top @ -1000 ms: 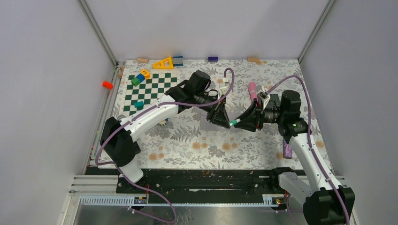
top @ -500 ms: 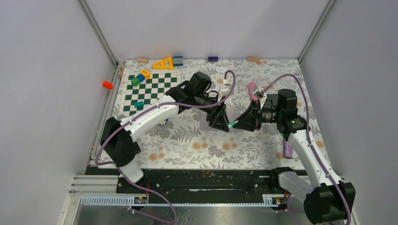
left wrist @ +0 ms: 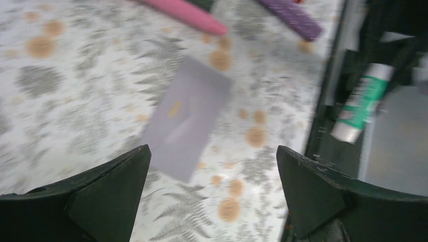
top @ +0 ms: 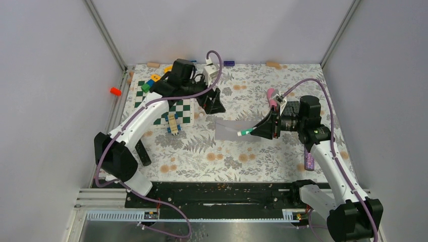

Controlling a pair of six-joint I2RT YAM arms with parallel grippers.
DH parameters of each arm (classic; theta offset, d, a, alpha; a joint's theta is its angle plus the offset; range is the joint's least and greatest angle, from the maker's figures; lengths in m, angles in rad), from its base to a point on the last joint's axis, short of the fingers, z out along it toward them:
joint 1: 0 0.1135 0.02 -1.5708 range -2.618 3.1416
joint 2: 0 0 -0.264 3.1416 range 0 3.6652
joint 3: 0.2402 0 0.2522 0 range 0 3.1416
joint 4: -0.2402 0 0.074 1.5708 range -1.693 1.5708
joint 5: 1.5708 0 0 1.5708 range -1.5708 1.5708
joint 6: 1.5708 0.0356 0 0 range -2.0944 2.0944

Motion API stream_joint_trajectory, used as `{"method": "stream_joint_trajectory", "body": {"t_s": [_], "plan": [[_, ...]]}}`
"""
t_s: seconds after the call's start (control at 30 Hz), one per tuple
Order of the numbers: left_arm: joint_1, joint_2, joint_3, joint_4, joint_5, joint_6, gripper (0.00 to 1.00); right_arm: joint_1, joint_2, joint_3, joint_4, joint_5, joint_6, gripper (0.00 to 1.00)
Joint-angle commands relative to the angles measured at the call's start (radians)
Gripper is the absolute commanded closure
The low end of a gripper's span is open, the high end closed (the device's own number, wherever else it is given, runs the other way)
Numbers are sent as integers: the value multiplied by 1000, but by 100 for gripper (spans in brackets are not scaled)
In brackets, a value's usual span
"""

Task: Place the letter into the envelope and seal it
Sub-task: Close the solid glue cap on the solid glue.

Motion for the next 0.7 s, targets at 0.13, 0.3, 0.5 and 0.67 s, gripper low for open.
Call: {"method": "stream_joint_trajectory", "body": {"t_s": [0.13, 0.3, 0.5, 0.67], "plan": [[18, 130, 72, -122, -492, 150, 1, 10, -19, 26, 16, 103, 49, 93], [18, 226, 79, -139, -570, 172, 1, 10, -14, -3, 75, 113, 89, 94], [18, 340, 97, -153, -661, 174, 7, 8, -6, -11, 79, 122, 79, 94], [21, 391, 119, -133, -722, 163, 15, 8, -16, -21, 78, 113, 68, 94]]}}
